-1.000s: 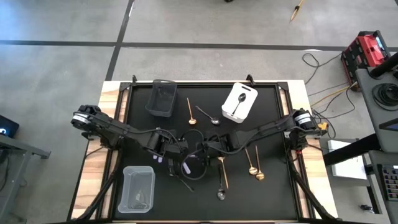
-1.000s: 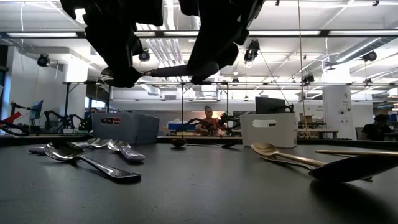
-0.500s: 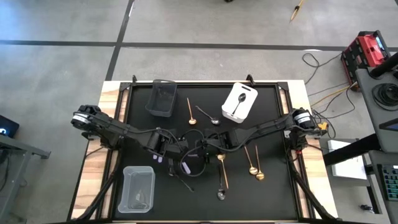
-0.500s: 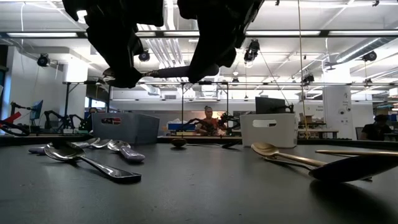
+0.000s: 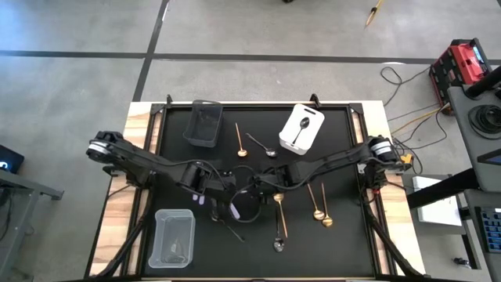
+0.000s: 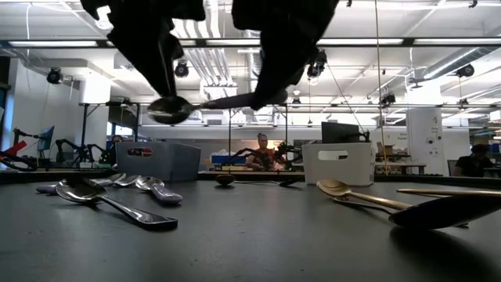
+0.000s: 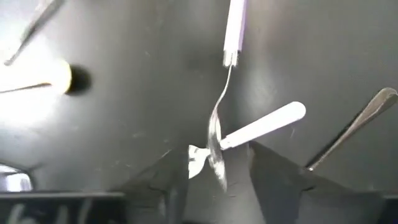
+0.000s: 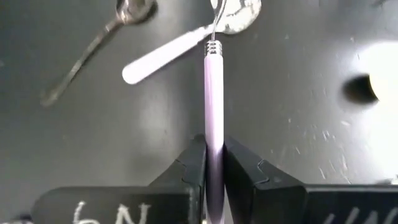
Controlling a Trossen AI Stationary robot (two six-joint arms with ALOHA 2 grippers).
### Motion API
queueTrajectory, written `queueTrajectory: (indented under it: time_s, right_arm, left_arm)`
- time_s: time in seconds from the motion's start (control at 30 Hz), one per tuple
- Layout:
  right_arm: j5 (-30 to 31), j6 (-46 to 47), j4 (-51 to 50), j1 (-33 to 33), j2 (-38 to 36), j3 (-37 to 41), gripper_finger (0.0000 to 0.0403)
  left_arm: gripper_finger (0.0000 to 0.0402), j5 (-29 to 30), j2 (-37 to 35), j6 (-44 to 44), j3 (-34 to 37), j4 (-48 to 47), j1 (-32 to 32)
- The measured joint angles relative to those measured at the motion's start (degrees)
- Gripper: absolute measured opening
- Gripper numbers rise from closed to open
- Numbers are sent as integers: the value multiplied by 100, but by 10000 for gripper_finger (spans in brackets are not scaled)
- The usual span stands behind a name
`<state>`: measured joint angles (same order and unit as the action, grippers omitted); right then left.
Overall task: Sort silverware by color (type)
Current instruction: Put the purple spoon into the transparent bin
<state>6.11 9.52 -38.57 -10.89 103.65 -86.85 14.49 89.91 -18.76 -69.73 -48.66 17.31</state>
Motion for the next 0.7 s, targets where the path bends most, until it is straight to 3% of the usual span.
queueTrajectory:
  time_s: [0.13, 0.33, 0.5, 0.7]
  right_arm:
    - [242, -11, -303, -8, -193, 51, 25]
    - [638, 104, 222, -43, -873, 743, 24]
    - [971, -15, 1967, -131, -1591, 1871, 24]
    - [1067, -523, 4957, -151, -2213, 3238, 24]
  left_arm:
    - [184, 494, -370, 14, 0, 13, 80]
    - [186, 1563, -1034, 31, 58, 325, 509]
    - [177, 2047, -1531, 254, 333, 1084, 905]
    - [170, 2086, -2005, 916, 1115, 2781, 1040]
